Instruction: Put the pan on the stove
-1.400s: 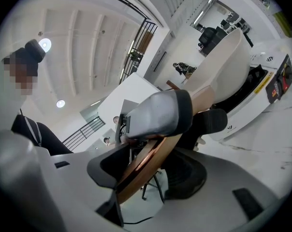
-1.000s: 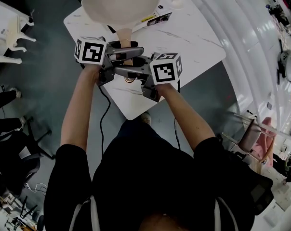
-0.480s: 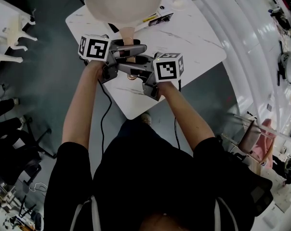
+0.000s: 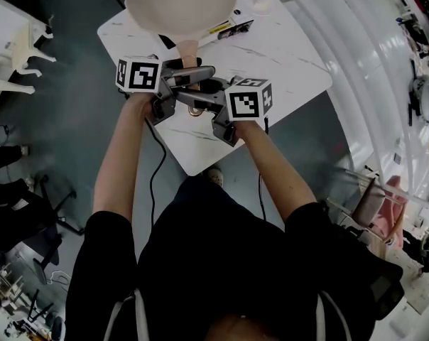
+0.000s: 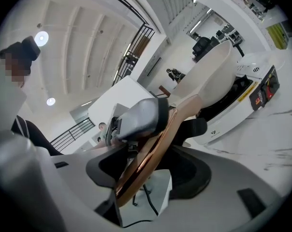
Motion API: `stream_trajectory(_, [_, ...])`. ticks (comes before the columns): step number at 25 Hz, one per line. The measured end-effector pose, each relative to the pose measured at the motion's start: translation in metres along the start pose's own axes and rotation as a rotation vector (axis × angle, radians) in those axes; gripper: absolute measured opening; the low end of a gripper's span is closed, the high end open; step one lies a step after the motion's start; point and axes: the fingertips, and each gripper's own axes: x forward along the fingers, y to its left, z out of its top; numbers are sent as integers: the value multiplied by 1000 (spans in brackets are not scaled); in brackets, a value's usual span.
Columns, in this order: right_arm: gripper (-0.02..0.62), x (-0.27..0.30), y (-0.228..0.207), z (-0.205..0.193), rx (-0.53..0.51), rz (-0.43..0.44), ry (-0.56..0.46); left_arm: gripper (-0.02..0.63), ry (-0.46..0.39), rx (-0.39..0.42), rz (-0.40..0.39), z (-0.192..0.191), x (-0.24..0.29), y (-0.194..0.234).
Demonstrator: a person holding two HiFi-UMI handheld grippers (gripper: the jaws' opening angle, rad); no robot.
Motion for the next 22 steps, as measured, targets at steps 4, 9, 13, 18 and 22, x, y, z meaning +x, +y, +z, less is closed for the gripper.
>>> stream_trajectory(4, [225, -7, -1, 0, 24, -10, -32, 348, -44, -22, -2, -2, -10, -3])
stream_trajectory(9, [225, -12, -2, 0, 50, -10, -55, 347, -91, -43, -10, -2, -14, -6])
stream_trajectory(13, [221, -14, -2, 4, 65, -26, -77, 268, -131, -68, 8, 2, -18, -4])
stream_trajectory(18, [210, -11, -3, 7, 95, -48, -97, 218, -102, -79, 53, 4, -21, 3])
stream_trajectory(22, [206, 0, -1, 12, 127, -60, -125, 218, -58, -49, 104, 11, -29, 8])
